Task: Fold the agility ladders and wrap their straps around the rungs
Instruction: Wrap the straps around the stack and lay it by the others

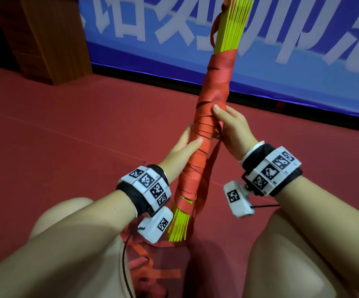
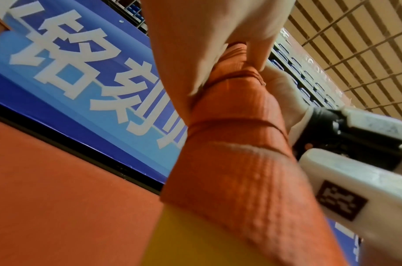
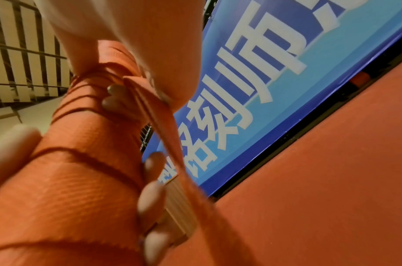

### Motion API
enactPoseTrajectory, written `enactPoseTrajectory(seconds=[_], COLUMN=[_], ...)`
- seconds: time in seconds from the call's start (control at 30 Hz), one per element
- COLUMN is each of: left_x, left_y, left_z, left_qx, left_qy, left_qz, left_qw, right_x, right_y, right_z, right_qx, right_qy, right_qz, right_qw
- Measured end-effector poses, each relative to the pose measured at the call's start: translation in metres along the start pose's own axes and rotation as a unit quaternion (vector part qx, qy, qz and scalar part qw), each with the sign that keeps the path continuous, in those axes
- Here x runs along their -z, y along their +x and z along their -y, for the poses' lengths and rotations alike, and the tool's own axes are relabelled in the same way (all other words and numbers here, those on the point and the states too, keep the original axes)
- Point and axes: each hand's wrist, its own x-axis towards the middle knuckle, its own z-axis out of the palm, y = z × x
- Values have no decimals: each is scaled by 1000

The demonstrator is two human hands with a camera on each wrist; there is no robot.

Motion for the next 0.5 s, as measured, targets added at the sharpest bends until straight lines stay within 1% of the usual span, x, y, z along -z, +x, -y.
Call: enactPoseTrajectory(seconds=[0.07, 0.13, 0.23, 0.3, 0.4, 0.5], left_x=[0, -1, -3, -5, -5, -6], left_y=[-1, -2, -2, -2, 3, 8], left_z=[0, 0, 5, 9, 13, 12], left_qx=[-24, -44, -60, -65, -72, -70], left_qy=[-3, 7, 36, 40, 51, 45], left_qz=[25, 25, -11, -33, -47, -56], left_qw=[999, 999, 997, 997, 995, 995], right_x=[3, 8, 17, 22, 27, 31], right_y=[1, 1, 2, 3, 2, 2], right_z=[4, 8, 13, 12, 9, 9], right_qx=[-3, -13, -38, -55, -89, -101], right_qy=[16, -1, -112, -154, -125, -83], right_qz=[19, 36, 14, -8, -7, 5], right_qw=[1000, 999, 993, 987, 988, 991])
